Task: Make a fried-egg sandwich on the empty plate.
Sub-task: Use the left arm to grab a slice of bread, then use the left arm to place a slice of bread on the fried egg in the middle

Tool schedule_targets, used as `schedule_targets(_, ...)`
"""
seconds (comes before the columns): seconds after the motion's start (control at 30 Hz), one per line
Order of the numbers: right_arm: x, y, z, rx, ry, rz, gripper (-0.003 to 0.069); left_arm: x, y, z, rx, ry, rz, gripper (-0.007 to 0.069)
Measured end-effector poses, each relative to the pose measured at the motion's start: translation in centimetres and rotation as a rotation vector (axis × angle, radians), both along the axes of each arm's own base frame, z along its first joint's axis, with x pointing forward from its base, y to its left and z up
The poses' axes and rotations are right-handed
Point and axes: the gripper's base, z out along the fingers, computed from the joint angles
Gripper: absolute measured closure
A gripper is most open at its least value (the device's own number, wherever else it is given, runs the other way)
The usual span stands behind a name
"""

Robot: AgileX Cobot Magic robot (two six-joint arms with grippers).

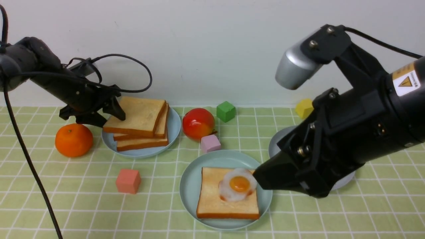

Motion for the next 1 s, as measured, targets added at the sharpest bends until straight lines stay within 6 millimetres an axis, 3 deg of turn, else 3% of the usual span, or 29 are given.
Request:
schedule_targets(0.13, 0.1, -0.2, -0.1, -0.021, -0.012, -0.005, 0.0100, -0.1, 0.0, 0.2, 0.010, -0.013, -0.052, 0.0421)
schedule_targets(0.17, 0.1, -0.2, -0.1, -0.022, -0.013, -0.006, 0.0100, -0.1, 0.0, 0.2, 0.010, -0.011, -0.052, 0.0431)
schedule_targets(0.2, 0.1, -0.2, -0.1, -0.026, -0.013, -0.011, 0.0100, -0.2, 0.2, 0.5, 0.005, -0.013, -0.063, 0.0501)
schedule_targets(0.27, 0.2, -0.2, -0.1, -0.027, -0.010, -0.015, 0.0100, -0.5, 0.5, 1.1, 0.001, -0.012, -0.070, 0.0540)
schedule_targets(0.4, 0.2, -0.3, -0.2, -0.028, 0.000, -0.032, 0.0100, -1.6, 1.7, 4.3, -0.023, -0.042, -0.083, 0.0548)
schedule_targets(0.43, 0.2, -0.3, -0.2, -0.034, 0.004, -0.041, 0.0100, -2.3, 2.0, 6.4, -0.040, -0.073, -0.099, 0.0548)
schedule_targets(0.47, 0.2, -0.4, -0.2, -0.037, 0.004, -0.042, 0.0100, -2.4, 2.1, 6.7, -0.041, -0.075, -0.112, 0.0548)
schedule_targets(0.57, 0.2, -0.7, -0.5, -0.082, 0.006, -0.049, 0.0100, -4.3, 1.6, 11.8, -0.058, -0.222, -0.234, 0.0548)
schedule_targets(0.63, 0.1, -1.0, -0.7, -0.129, 0.014, -0.045, 0.0100, -5.8, -0.1, 14.2, -0.076, -0.306, -0.313, 0.0548)
schedule_targets(0.67, 0.1, -1.3, -1.0, -0.170, 0.026, -0.047, 0.0100, -7.0, -1.7, 15.0, -0.078, -0.331, -0.376, 0.0548)
schedule_targets(0.7, 0.0, -1.3, -1.0, -0.172, 0.032, -0.049, 0.0100, -7.0, -1.9, 15.0, -0.077, -0.336, -0.387, 0.0548)
schedule_targets(0.73, 0.0, -1.7, -1.2, -0.216, 0.060, -0.078, 0.0100, -8.6, -4.8, 14.8, -0.076, -0.343, -0.505, 0.0548)
schedule_targets(0.87, -0.2, -2.6, -1.7, -0.286, 0.152, -0.197, 0.0100, -11.7, -11.3, 11.8, -0.123, -0.282, -0.756, 0.0548)
schedule_targets(1.0, 0.0, -3.3, -1.8, -0.324, 0.175, -0.315, 0.0100, -13.5, -15.8, 8.6, -0.199, -0.143, -0.747, 0.0548)
